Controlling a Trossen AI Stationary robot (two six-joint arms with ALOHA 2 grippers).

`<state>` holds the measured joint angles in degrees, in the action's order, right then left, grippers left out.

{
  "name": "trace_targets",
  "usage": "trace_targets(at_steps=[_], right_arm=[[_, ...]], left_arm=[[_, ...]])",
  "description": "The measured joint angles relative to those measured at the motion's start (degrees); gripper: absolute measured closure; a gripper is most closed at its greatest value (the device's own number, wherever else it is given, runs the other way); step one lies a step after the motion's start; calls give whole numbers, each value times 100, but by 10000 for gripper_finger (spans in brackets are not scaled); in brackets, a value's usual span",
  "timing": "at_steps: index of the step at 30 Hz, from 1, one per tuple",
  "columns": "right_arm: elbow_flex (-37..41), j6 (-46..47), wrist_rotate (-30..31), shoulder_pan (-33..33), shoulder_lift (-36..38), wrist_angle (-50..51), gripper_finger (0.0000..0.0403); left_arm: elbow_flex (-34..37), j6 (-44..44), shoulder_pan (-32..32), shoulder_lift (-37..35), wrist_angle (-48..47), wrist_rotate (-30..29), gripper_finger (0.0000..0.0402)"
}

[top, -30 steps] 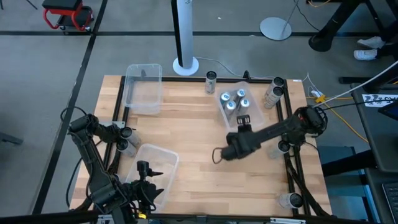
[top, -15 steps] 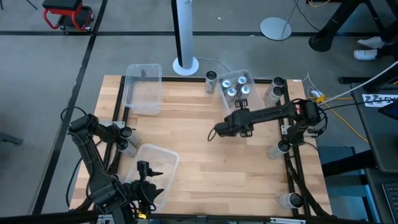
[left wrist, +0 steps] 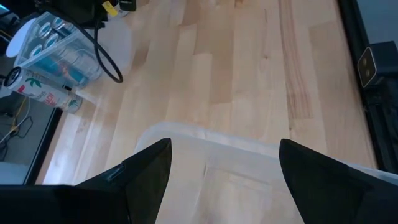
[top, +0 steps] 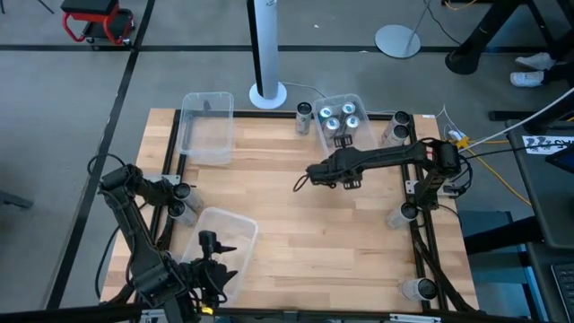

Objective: Sort soda cans
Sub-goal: Move the bottom right transparent bin to the top right of the table, then move the bottom left transparent bin to the top center of the table

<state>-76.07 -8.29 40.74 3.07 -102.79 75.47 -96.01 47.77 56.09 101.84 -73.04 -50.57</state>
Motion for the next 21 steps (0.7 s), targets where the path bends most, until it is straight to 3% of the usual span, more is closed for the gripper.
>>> trace_targets(at_steps=[10, 21], right_arm=[[0, -541, -128, -4, 326, 200, 190], [-2, -699, -132, -11, 1350, 542, 177]], left_arm=[[0, -17, -23, 0, 4, 0, 117], [0, 4, -272, 0, -68, 115, 117]])
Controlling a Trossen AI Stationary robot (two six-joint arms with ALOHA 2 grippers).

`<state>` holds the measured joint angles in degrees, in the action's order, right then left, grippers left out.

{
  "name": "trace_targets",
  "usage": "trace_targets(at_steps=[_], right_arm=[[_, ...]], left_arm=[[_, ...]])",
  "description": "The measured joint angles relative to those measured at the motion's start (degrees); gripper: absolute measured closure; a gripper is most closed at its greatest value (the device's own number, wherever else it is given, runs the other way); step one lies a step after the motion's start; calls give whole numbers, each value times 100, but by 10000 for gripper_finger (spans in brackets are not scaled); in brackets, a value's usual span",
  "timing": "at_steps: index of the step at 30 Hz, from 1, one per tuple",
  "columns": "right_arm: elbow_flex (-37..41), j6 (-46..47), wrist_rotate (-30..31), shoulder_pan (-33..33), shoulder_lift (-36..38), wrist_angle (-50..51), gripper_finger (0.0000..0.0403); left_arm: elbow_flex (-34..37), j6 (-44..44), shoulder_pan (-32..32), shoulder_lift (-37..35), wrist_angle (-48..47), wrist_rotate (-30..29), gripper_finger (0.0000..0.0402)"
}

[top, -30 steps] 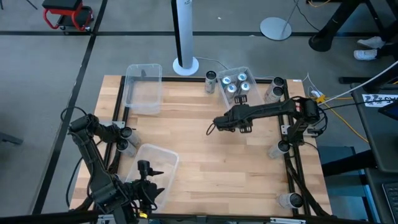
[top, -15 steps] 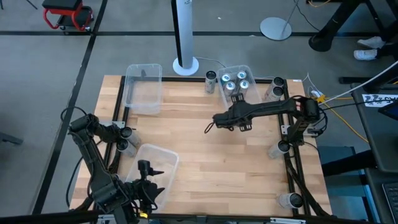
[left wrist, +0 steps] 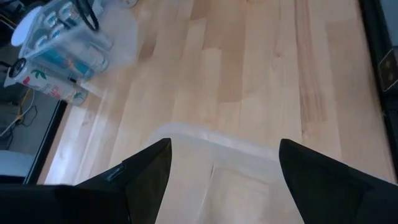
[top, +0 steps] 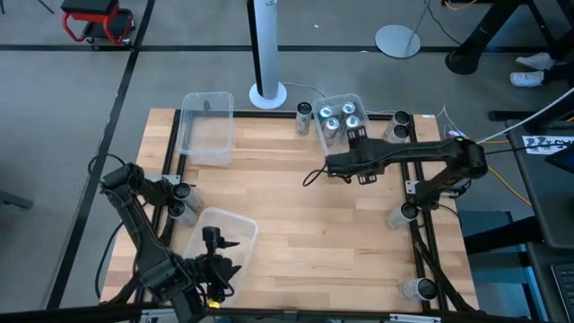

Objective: Sort soda cans
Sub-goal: Move the bottom left transparent bin to the top center of the table

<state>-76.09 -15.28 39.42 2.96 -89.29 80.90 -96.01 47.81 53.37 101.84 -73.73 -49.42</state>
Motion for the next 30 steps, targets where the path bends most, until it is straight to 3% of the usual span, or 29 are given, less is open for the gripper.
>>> trace_targets(at_steps=[8, 14, 25, 30], right_arm=[[-2, -124, -8, -616, 726, -244, 177], [-4, -119, 48, -1279, 1123, -431, 178], [-4, 488, 50, -2242, 1158, -460, 178], [-4, 737, 99, -2678, 1121, -568, 178]], left_arm=[[0, -228, -170, -9, 42, 1473, 117], [0, -220, 118, -37, 819, 2684, 117], [2, 882, 927, 15, 940, 2850, 117], [472, 1026, 940, 114, 977, 2825, 117]])
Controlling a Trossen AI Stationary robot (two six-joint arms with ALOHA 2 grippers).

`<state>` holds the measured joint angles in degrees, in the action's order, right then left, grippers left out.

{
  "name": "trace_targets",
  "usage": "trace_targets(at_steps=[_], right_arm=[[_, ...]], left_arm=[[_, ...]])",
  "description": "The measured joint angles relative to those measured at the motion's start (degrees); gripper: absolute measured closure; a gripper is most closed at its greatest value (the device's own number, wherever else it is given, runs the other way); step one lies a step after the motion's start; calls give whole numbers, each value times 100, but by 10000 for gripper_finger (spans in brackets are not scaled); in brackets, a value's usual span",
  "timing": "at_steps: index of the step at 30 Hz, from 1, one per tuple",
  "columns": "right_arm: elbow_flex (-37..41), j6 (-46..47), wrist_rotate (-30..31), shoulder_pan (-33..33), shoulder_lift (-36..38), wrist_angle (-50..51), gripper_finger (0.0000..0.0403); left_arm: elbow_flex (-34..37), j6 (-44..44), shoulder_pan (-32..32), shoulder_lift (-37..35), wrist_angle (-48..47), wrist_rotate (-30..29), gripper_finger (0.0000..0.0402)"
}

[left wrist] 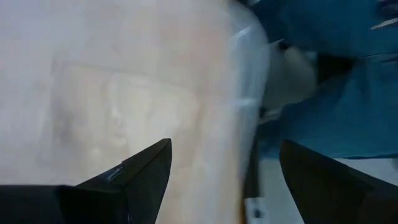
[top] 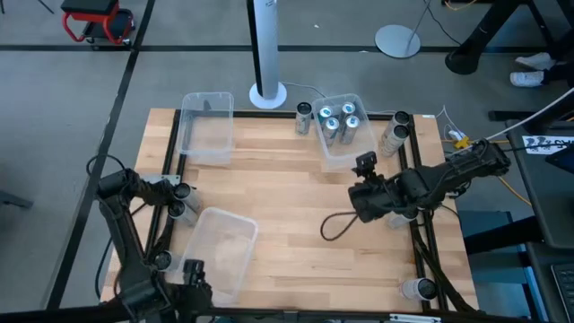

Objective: Sort soda cans
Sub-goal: Move the bottom left transparent bin to the top center of the table

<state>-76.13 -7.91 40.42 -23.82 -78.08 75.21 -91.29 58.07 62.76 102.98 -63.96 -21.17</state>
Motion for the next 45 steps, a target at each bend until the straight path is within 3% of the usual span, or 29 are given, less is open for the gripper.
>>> trace_targets(at_steps=[7, 13, 20, 29, 35, 45], right_arm=[[272, 14, 60, -644, -54, -585, 178], [802, 3, 366, -1146, -68, -1402, 178], [1216, -8, 892, -1529, -68, -2014, 178], [1479, -272, 1416, -1718, -68, -2452, 178], [1619, -458, 1597, -1704, -69, -2605, 178], [1636, -788, 1865, -1704, -92, -2587, 178]], left_arm=[[518, -23, -155, -27, 277, 191, 142], [713, -280, -450, -31, 252, 545, 202], [712, -1406, -1024, -31, 208, 394, 290], [709, -3754, -2357, -35, 417, 368, 386], [709, -4866, -3431, -33, 658, 426, 381], [709, -5825, -5208, -33, 700, 471, 391]])
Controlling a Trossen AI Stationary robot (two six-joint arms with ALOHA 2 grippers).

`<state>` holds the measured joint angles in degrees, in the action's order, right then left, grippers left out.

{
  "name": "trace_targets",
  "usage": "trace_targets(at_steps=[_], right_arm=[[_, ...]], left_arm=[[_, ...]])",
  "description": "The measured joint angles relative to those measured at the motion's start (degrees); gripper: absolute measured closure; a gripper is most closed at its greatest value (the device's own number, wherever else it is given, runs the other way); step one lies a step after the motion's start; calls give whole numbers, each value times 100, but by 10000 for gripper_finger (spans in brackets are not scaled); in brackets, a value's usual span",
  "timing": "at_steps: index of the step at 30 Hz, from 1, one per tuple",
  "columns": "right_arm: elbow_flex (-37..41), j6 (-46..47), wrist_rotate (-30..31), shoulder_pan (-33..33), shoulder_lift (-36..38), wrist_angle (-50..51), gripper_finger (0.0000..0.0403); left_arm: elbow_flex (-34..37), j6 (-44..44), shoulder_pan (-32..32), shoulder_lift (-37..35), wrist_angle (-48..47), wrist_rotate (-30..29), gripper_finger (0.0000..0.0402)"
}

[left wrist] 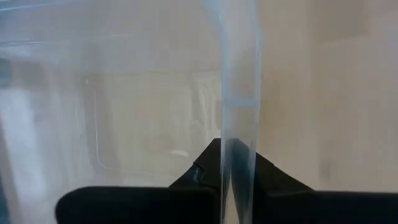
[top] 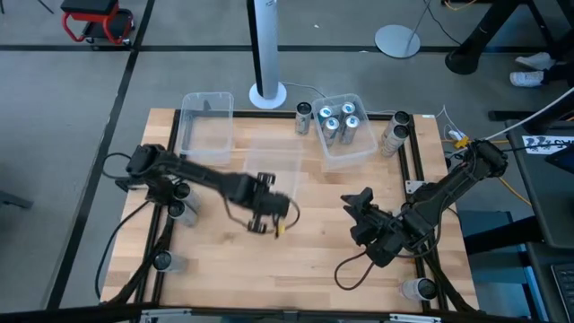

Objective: Sort soda cans
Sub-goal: Move the bottom left transparent bin to the top center of the table

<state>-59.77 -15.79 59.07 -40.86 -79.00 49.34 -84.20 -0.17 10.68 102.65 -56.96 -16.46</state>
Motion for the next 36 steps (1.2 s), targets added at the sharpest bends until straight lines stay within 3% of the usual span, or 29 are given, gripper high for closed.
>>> trace_targets(at_steps=[8, 15, 28, 36], right_arm=[[0, -406, 80, 10, 0, 24, 178], [0, -420, 39, 91, 0, 39, 178], [0, -579, 35, 301, 2, 39, 178], [-2, -719, 24, 507, 4, 31, 178]], left_arm=[[0, -577, -1113, 0, 133, 129, 387], [1, -1232, -2070, 0, 347, 767, 377], [36, -1595, -2830, 3, 337, 796, 380], [37, -1545, -2927, 4, 305, 810, 302]])
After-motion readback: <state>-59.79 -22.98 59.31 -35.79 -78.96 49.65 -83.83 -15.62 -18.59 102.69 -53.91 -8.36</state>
